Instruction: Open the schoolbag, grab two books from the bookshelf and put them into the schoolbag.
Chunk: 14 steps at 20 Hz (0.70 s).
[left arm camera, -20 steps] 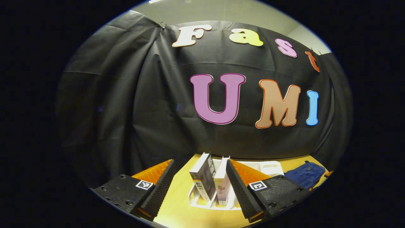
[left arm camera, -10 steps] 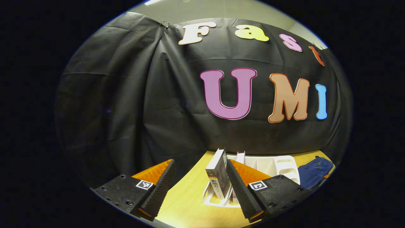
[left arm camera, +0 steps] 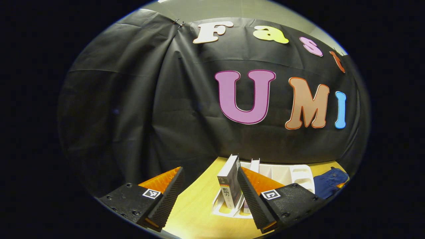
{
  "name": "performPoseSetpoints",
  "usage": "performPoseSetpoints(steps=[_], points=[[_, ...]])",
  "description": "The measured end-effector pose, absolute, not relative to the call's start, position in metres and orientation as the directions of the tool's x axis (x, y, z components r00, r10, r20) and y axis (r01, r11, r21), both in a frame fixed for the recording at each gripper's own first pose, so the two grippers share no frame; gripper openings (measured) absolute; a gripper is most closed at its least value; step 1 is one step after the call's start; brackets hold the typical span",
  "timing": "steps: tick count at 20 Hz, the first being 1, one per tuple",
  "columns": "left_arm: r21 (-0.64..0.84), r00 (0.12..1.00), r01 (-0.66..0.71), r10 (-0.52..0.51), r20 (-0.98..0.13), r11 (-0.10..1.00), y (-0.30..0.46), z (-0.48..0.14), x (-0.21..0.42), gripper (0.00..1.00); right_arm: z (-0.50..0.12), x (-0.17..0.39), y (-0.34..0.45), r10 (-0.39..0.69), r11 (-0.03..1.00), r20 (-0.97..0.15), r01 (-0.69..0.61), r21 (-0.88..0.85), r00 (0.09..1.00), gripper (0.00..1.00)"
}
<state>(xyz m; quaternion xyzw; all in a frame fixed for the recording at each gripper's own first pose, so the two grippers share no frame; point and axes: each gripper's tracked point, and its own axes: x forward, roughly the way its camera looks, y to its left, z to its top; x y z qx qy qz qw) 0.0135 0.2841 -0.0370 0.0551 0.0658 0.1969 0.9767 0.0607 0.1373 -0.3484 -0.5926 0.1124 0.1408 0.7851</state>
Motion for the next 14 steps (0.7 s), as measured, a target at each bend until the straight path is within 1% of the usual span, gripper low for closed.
performPoseSetpoints(steps=[2, 3, 4, 5, 6, 7, 8, 9, 10, 13, 14], points=[[0.136, 0.915, -0.373, 0.388, -0.110, 0.918, 0.283, -0.038, 0.016, 0.94, -0.352, 0.070, 0.141, 0.092, 0.254, -0.338, -0.350, -0.902, 0.937, 0.97], [0.140, 0.915, -0.372, 0.388, -0.113, 0.918, 0.282, -0.039, 0.017, 0.90, -0.358, 0.074, 0.143, 0.091, 0.245, -0.339, -0.351, -0.904, 0.936, 0.97], [0.143, 0.917, -0.366, 0.383, -0.114, 0.919, 0.280, -0.039, 0.019, 0.90, -0.365, 0.080, 0.144, 0.089, 0.232, -0.344, -0.356, -0.905, 0.935, 1.00], [0.147, 0.919, -0.360, 0.377, -0.113, 0.921, 0.278, -0.037, 0.020, 0.94, -0.373, 0.086, 0.146, 0.086, 0.231, -0.356, -0.367, -0.901, 0.930, 1.00], [0.151, 0.923, -0.351, 0.368, -0.111, 0.924, 0.274, -0.037, 0.023, 0.93, -0.382, 0.088, 0.146, 0.081, 0.247, -0.375, -0.383, -0.890, 0.923, 0.96], [0.153, 0.926, -0.343, 0.361, -0.111, 0.927, 0.272, -0.036, 0.025, 0.93, -0.388, 0.088, 0.145, 0.079, 0.267, -0.382, -0.389, -0.882, 0.921, 1.00], [0.153, 0.929, -0.334, 0.353, -0.113, 0.930, 0.269, -0.037, 0.026, 0.93, -0.389, 0.092, 0.148, 0.082, 0.269, -0.373, -0.381, -0.885, 0.924, 0.94], [0.152, 0.932, -0.324, 0.342, -0.120, 0.934, 0.265, -0.039, 0.029, 0.90, -0.389, 0.098, 0.152, 0.087, 0.262, -0.363, -0.373, -0.890, 0.928, 0.83], [0.151, 0.934, -0.314, 0.333, -0.126, 0.937, 0.262, -0.040, 0.032, 0.90, -0.384, 0.099, 0.156, 0.095, 0.251, -0.346, -0.359, -0.899, 0.933, 0.72], [0.167, 0.945, -0.273, 0.297, -0.140, 0.947, 0.254, -0.042, 0.045, 0.90, -0.386, 0.107, 0.156, 0.094, 0.221, -0.331, -0.344, -0.913, 0.939, 0.31], [0.179, 0.948, -0.256, 0.283, -0.144, 0.950, 0.251, -0.043, 0.050, 0.90, -0.391, 0.106, 0.155, 0.091, 0.223, -0.342, -0.354, -0.908, 0.935, 0.21]])
